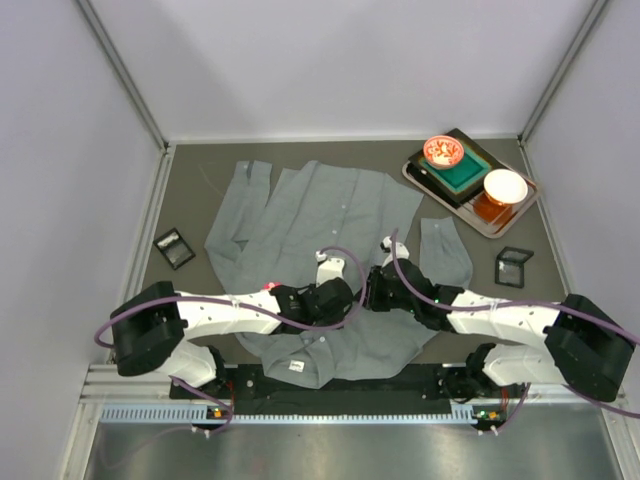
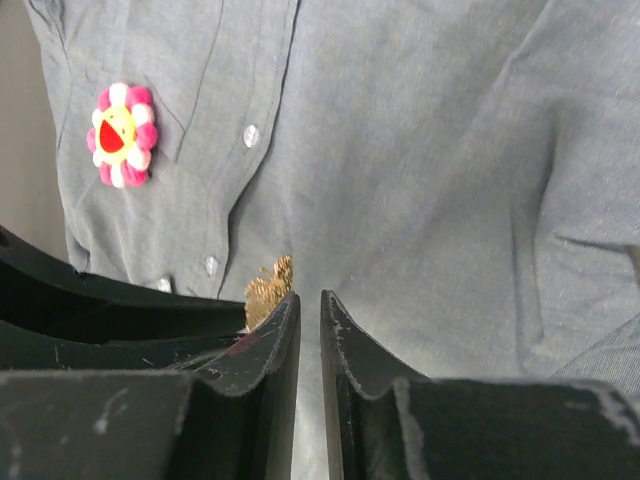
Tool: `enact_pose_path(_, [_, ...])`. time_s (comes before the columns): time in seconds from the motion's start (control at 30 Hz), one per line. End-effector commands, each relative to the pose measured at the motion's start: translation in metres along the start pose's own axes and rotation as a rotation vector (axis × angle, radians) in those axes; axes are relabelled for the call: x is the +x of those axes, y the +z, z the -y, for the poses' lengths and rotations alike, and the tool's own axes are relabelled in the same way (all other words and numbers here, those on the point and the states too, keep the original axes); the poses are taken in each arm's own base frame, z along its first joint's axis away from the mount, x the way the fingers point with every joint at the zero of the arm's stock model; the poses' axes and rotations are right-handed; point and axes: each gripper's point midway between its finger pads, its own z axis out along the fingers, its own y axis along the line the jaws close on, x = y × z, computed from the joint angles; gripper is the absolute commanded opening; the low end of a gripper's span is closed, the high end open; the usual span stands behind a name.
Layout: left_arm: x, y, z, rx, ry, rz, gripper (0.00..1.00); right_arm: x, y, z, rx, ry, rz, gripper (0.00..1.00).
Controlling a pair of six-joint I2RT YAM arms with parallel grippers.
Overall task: Remove the brooch from the garment
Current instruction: Remove the brooch from the clothes.
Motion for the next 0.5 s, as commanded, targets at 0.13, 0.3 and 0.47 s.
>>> enact_pose_path(0.13, [-0.021, -0.012, 0.055, 0.265, -0.015, 0.067, 0.5, 0.006, -0.01, -0.011, -0.097, 0.057, -0.059, 0.21])
enact_pose_path(0.3, [-0.015, -0.003, 0.069, 0.35, -0.012, 0.047, 0.54, -0.008, -0.021, 0.01, -0.104, 0.13, -0.023, 0.33])
enact_pose_path(0.47, [-0.024, -0.016, 0.069, 0.353, -0.016, 0.067, 0.54, -0.004, -0.026, -0.005, -0.206, 0.08, -0.051, 0.5])
